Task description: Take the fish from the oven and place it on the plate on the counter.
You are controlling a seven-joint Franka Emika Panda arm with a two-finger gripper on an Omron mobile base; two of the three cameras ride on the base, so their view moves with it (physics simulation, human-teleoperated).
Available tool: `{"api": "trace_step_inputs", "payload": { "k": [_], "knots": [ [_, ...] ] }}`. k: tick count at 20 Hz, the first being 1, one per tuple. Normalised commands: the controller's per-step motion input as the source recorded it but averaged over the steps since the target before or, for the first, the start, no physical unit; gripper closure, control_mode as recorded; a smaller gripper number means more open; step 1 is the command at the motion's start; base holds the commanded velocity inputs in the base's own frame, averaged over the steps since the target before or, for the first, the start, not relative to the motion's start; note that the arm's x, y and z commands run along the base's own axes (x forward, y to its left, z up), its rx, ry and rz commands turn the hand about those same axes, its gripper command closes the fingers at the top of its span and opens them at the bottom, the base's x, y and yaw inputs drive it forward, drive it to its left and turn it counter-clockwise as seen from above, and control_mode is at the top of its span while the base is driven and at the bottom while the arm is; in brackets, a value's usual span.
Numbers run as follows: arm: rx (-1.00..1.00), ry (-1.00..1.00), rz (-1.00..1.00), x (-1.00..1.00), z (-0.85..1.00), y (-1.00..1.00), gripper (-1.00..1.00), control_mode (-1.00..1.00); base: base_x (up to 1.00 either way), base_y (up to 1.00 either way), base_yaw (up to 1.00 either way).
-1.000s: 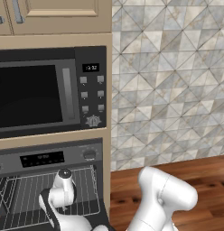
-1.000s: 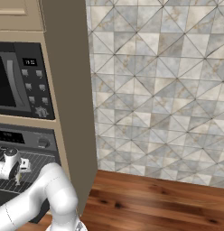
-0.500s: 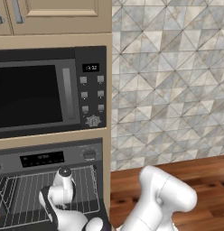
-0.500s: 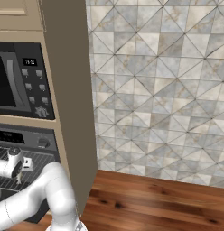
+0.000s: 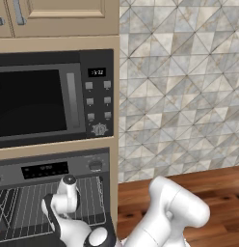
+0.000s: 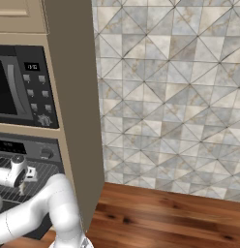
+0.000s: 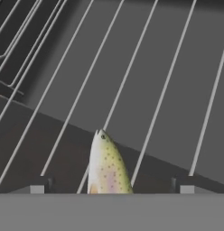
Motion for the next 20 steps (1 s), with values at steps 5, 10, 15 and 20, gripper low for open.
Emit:
{"api": "trace_step_inputs", "payload": {
  "k": [5,10,15,20],
  "knots": [
    [0.0,0.0,0.0,-0.06,-0.4,0.05,-1.0,-1.0,0.0,0.0,0.0],
    [0.0,0.0,0.0,-0.14,-0.28,0.06,-1.0,-1.0,0.0,0.0,0.0],
    [0.0,-0.01,0.0,-0.37,-0.4,0.03,1.0,-1.0,0.0,0.0,0.0],
    [0.0,0.0,0.0,-0.34,-0.34,0.0,1.0,-1.0,0.0,0.0,0.0]
  ]
}}
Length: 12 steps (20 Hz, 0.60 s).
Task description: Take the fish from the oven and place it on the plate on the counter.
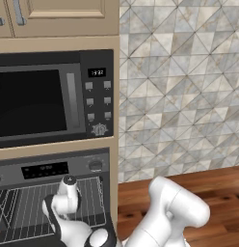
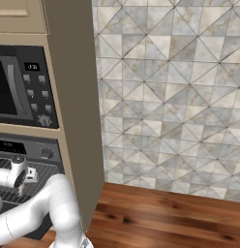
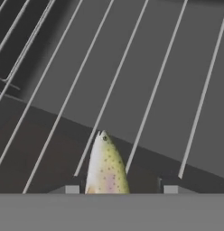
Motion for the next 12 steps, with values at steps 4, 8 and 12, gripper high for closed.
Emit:
{"api": "trace_step_inputs", "payload": {
  "k": [4,8,12],
  "knots": [
    [0.0,0.0,0.0,-0.22,-0.17,0.0,1.0,-1.0,0.0,0.0,0.0],
    [0.0,0.01,0.0,-0.18,-0.14,0.0,1.0,-1.0,0.0,0.0,0.0],
    [0.0,0.0,0.0,-0.16,-0.05,0.05,1.0,-1.0,0.0,0.0,0.0]
  ]
}}
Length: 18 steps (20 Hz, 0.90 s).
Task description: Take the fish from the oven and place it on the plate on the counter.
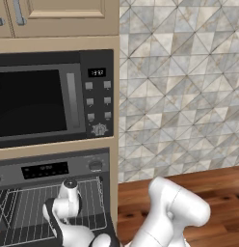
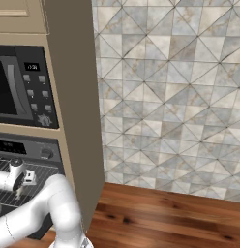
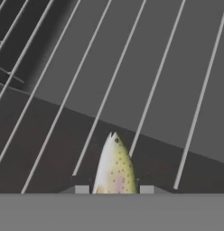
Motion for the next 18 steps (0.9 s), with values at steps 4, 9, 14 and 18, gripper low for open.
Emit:
{"api": "trace_step_inputs", "payload": {
  "k": [4,9,14,18],
  "knots": [
    [-0.01,0.0,0.0,-0.21,0.09,0.02,1.0,-1.0,0.0,0.0,0.0],
    [0.0,-0.01,0.0,-0.39,0.76,-0.12,1.0,-1.0,0.0,0.0,0.0],
    [0.03,-0.01,0.0,-0.34,1.0,-0.3,1.0,-1.0,0.0,0.0,0.0],
    [0.05,0.0,0.0,-0.39,1.0,-0.45,1.0,-1.0,0.0,0.0,0.0]
  ]
}}
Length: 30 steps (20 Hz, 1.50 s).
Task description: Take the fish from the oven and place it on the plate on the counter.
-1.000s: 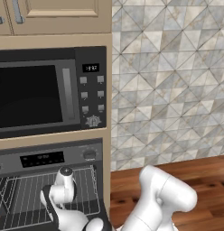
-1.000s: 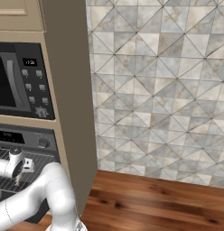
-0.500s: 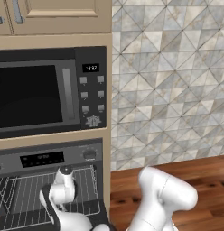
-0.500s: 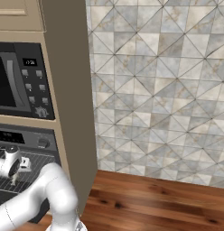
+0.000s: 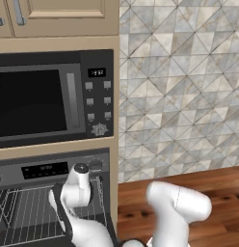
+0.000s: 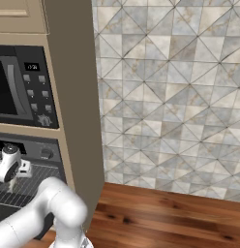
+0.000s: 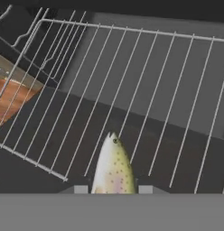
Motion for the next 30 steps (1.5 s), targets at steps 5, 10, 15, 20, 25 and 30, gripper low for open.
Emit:
{"api": "trace_step_inputs", "payload": {
  "k": [5,10,15,20,25,30],
  "knots": [
    [0.04,-0.07,0.0,-0.43,1.0,-0.61,1.0,-1.0,0.0,0.0,0.0],
    [0.01,-0.08,0.0,-0.14,1.0,-0.8,1.0,-1.0,0.0,0.0,0.0],
    [0.0,-0.12,0.0,-0.28,1.0,-0.76,1.0,-1.0,0.0,0.0,0.0],
    [0.0,-0.07,0.0,-0.23,1.0,-0.82,1.0,-1.0,0.0,0.0,0.0],
    [-0.01,-0.03,0.0,0.0,0.99,-0.92,1.0,-1.0,0.0,0.0,0.0],
    [-0.1,-0.01,0.0,0.02,0.86,-0.93,1.0,-1.0,0.0,0.0,0.0]
  ]
}}
